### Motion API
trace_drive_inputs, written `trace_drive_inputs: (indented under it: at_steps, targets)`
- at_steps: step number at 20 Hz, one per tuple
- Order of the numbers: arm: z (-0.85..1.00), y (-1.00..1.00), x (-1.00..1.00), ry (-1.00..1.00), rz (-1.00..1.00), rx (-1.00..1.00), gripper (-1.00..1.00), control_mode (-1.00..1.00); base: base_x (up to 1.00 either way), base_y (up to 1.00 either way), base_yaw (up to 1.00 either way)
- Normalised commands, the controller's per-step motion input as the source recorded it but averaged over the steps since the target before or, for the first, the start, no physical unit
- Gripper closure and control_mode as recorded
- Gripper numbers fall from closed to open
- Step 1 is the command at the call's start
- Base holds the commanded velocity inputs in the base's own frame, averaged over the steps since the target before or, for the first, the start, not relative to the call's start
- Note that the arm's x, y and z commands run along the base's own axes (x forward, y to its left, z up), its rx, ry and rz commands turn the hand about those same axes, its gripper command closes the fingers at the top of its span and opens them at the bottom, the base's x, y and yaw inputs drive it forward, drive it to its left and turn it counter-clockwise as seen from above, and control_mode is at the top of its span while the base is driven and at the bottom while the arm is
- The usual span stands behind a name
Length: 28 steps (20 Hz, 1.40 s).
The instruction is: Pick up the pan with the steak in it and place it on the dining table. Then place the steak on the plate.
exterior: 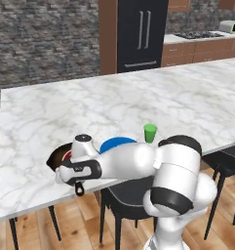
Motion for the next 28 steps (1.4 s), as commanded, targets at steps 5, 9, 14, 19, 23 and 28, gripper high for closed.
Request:
trace_drive_inputs:
  at_steps: [5, 9, 14, 19, 23, 28]
  targets:
    - [-0.19, 0.03, 0.13, 0.01, 0.0, 0.0, 1.0, -1.0, 0.0, 0.0, 0.0]
    - [-0.34, 0.0, 0.35, 0.0, -0.01, -0.01, 1.0, -1.0, 0.0, 0.0, 0.0]
    - [-0.3, 0.0, 0.29, 0.0, 0.0, 0.0, 1.0, -1.0, 0.0, 0.0, 0.0]
    - [-0.03, 0.0, 0.02, 0.01, 0.0, 0.0, 1.0, -1.0, 0.0, 0.0, 0.0]
    - [0.0, 0.0, 0.0, 0.0, 0.0, 0.0, -1.0, -1.0, 0.0, 0.0, 0.0]
    - [0.08, -0.01, 0.0, -0.01, -0.01, 0.01, -1.0, -1.0, 0.0, 0.0, 0.0]
